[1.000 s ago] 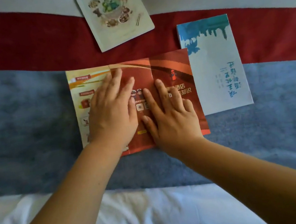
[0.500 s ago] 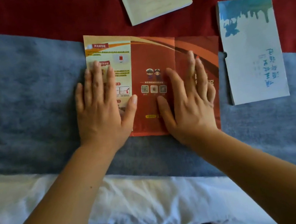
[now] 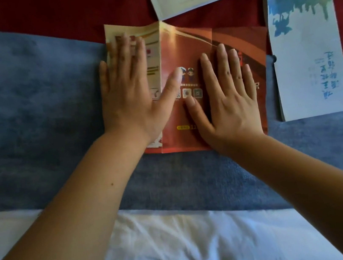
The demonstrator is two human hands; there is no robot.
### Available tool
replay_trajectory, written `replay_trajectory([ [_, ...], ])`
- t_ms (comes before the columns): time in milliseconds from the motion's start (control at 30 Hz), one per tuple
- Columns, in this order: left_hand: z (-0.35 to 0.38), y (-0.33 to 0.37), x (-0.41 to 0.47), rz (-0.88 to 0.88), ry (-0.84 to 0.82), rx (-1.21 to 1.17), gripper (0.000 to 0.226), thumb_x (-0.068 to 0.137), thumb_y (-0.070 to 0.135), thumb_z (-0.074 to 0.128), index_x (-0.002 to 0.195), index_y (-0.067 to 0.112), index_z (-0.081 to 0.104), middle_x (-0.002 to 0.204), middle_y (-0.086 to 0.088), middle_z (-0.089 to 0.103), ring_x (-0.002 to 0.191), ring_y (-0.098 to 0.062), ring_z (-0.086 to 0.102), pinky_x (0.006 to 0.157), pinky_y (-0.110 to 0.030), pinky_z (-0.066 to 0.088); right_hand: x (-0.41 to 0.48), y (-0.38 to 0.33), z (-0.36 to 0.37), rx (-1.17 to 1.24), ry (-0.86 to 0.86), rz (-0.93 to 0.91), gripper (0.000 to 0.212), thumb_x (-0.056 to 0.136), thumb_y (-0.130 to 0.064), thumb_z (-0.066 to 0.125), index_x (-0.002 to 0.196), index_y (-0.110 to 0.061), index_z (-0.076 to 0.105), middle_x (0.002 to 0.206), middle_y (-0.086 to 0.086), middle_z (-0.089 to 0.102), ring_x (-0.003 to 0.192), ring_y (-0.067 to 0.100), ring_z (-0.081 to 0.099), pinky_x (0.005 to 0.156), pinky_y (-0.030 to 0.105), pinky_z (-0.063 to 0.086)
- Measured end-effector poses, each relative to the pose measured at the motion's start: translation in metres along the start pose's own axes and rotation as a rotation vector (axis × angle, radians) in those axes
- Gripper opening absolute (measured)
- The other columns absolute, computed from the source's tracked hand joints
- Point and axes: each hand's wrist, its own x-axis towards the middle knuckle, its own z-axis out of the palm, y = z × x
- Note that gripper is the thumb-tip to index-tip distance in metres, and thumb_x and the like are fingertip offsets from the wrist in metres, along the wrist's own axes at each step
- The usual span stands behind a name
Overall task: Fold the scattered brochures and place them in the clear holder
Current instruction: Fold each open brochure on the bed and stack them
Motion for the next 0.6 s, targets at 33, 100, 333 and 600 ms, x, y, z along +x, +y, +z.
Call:
replay_trajectory([
  [33,0.001,0.004,0.0,0.013,-0.004,-0.051,0.09,0.095,0.071,0.027,0.164,0.015,0.009,0.172,-0.007,0.002,0.158,-0.019,-0.006,0.127,-0.044,-0.005,0.0,0.0,0.0,0.004,-0.001,-0.005,0.077,0.106,-0.061,0.022,0.166,-0.016,0.008,0.173,0.012,-0.002,0.16,0.028,-0.007,0.129,0.048,-0.001],
  [100,0.001,0.011,-0.003,0.048,-0.019,-0.13,0.085,0.097,0.062,0.042,0.163,0.016,0.013,0.172,-0.003,0.008,0.158,-0.016,-0.003,0.127,-0.042,-0.007,0.002,-0.001,0.0,0.025,-0.004,-0.028,0.076,0.106,-0.059,0.021,0.166,-0.014,0.007,0.173,0.012,-0.002,0.16,0.027,-0.007,0.129,0.048,0.0],
  [333,-0.024,0.023,-0.021,0.028,0.129,-0.52,0.037,0.097,0.013,0.06,0.135,0.015,0.061,0.124,0.007,0.062,0.115,-0.001,0.059,0.103,-0.019,0.045,0.003,-0.011,-0.003,0.309,0.065,-0.112,0.061,0.11,-0.033,0.04,0.163,-0.008,0.023,0.171,0.022,0.005,0.16,0.032,0.006,0.13,0.044,0.006],
  [600,-0.064,-0.003,-0.028,0.01,0.211,-0.258,0.052,0.096,0.021,0.062,0.147,0.021,0.053,0.127,0.006,0.069,0.111,-0.012,0.067,0.094,-0.032,0.054,0.012,-0.046,-0.005,0.311,0.003,-0.158,0.061,0.109,-0.035,0.036,0.164,-0.01,0.023,0.172,0.016,0.011,0.16,0.031,0.002,0.129,0.049,0.001],
])
